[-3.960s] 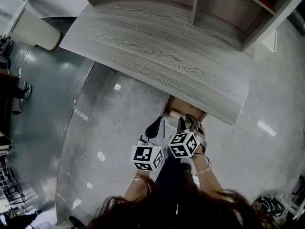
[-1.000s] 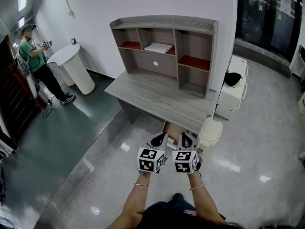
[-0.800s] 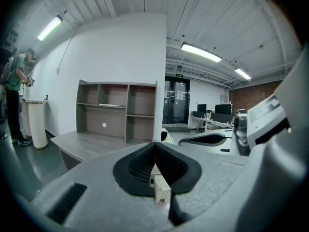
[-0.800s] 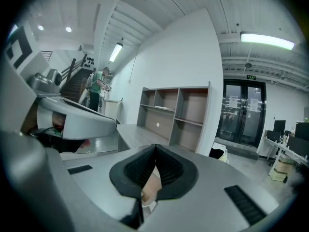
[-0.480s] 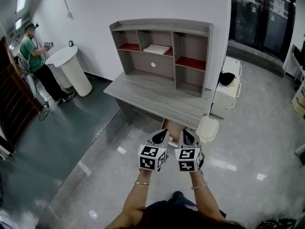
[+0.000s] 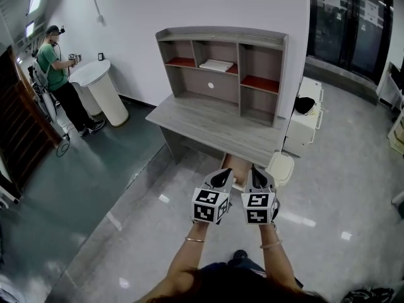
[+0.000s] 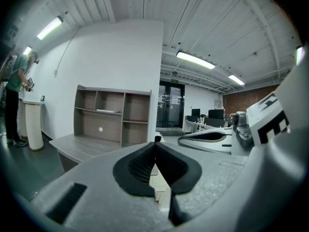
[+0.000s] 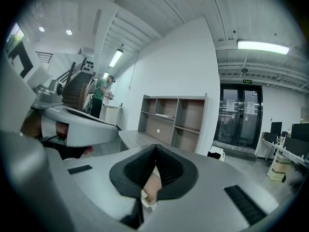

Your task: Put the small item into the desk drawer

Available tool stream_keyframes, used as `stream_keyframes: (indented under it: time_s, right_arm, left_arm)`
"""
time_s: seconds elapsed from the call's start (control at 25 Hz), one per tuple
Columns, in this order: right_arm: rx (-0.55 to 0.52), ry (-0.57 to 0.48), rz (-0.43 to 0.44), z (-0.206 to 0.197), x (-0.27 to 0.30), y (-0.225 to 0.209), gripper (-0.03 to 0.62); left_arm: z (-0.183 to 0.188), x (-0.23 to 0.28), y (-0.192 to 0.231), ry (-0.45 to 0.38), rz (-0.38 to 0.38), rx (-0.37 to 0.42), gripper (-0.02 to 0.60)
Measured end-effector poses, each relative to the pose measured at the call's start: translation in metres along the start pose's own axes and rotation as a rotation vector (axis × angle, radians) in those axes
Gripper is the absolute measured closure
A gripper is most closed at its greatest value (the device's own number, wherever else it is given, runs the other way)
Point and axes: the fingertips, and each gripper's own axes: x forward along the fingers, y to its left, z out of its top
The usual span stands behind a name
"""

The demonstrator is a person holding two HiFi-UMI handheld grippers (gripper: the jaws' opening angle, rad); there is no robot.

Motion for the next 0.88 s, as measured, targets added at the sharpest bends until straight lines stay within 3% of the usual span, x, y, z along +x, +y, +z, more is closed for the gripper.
stream_keyframes:
  time_s: [0.88]
  right_arm:
    - [0.0,-0.081,-0.029,0.038,-0.053,0.043,0.592]
  left_arm:
    - [0.024,-0.065,-0.002,-0.049,-0.033,0.054,0.566]
